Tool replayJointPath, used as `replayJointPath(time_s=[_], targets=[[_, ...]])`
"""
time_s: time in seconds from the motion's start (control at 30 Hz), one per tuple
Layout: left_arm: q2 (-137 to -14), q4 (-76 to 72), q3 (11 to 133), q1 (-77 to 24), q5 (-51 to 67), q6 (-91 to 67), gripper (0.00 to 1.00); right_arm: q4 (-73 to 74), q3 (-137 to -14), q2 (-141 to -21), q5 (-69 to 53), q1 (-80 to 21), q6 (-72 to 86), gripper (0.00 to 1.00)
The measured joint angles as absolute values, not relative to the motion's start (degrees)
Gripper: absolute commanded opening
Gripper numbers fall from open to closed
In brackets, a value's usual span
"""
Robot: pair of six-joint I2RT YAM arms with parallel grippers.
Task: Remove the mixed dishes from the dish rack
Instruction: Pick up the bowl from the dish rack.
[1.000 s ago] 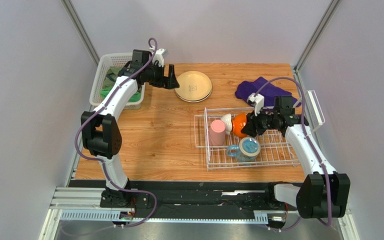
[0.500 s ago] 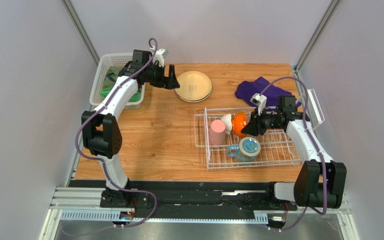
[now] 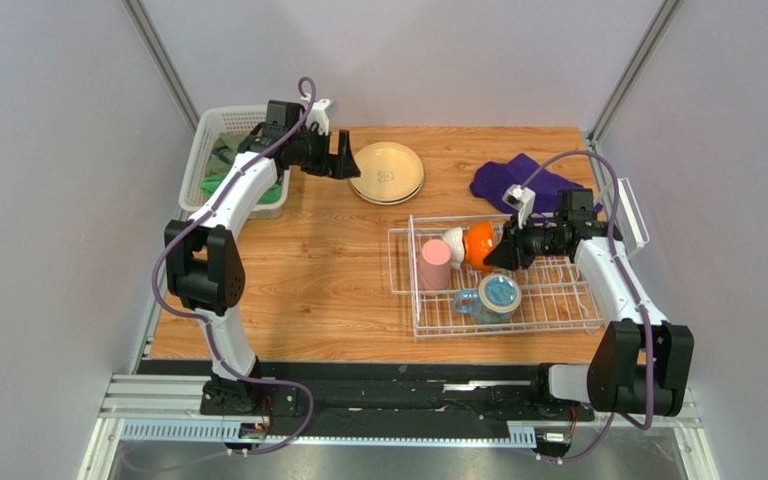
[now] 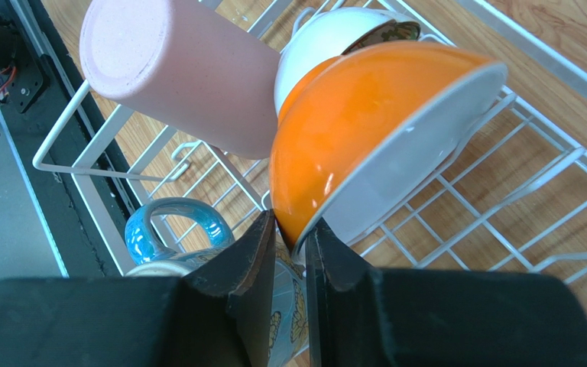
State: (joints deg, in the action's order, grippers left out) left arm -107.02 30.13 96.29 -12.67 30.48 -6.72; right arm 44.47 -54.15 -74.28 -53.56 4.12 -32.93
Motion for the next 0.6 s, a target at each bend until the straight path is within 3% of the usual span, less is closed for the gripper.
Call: replayJointPath(time_s=[0.6], targets=[[-107.00,30.06,96.29,-12.67,31.09,-6.15,0.96,47.53,-60.80,-70.00,-52.40,5.45,-34.35,0.00]])
